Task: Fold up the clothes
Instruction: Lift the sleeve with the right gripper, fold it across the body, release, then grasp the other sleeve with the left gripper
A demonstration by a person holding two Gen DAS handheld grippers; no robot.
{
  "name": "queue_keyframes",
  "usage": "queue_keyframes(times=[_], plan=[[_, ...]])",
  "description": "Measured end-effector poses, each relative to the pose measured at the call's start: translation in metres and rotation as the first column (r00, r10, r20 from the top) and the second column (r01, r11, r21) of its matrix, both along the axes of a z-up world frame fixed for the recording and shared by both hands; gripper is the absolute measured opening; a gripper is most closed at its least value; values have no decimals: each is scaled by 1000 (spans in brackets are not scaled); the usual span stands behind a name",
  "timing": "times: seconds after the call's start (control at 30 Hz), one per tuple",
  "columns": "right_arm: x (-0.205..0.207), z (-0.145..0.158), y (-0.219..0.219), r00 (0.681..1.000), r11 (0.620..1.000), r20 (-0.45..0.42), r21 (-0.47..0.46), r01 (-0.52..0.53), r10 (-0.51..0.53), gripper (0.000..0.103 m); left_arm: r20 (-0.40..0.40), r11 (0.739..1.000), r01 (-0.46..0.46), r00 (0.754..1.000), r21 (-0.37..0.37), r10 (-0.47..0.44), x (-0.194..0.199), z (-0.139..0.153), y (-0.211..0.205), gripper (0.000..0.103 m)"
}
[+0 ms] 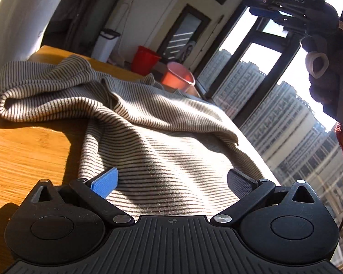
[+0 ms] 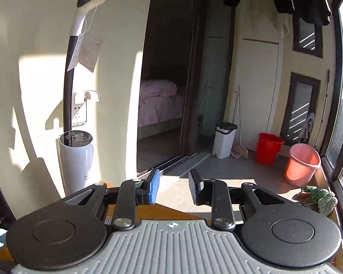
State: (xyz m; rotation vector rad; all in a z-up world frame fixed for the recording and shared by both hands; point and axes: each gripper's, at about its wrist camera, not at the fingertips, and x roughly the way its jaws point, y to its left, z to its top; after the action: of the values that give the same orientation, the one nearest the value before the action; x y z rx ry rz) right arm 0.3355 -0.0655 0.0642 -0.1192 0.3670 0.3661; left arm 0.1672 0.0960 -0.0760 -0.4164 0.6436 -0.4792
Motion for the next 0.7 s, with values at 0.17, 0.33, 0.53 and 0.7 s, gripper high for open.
queue_keyframes(times=[0.17, 0.33, 0.53, 0.7], plan=[[12, -80, -35, 964, 983, -265, 165, 84, -38, 49, -13, 1000, 11, 1000, -6, -11, 7, -1, 0, 103], [9, -158, -67, 896, 958, -435, 207, 200, -93, 49, -31, 999, 47, 998, 12, -46, 13, -1, -2, 103], [-24, -156, -75, 936, 952, -338, 241, 188, -99, 62, -19, 992, 58, 998, 113, -56, 11, 4, -16, 103], [-67, -153, -73, 980, 960, -195, 265, 87, -35, 86, 31, 979, 20, 999, 204, -27, 17, 25, -17, 103]])
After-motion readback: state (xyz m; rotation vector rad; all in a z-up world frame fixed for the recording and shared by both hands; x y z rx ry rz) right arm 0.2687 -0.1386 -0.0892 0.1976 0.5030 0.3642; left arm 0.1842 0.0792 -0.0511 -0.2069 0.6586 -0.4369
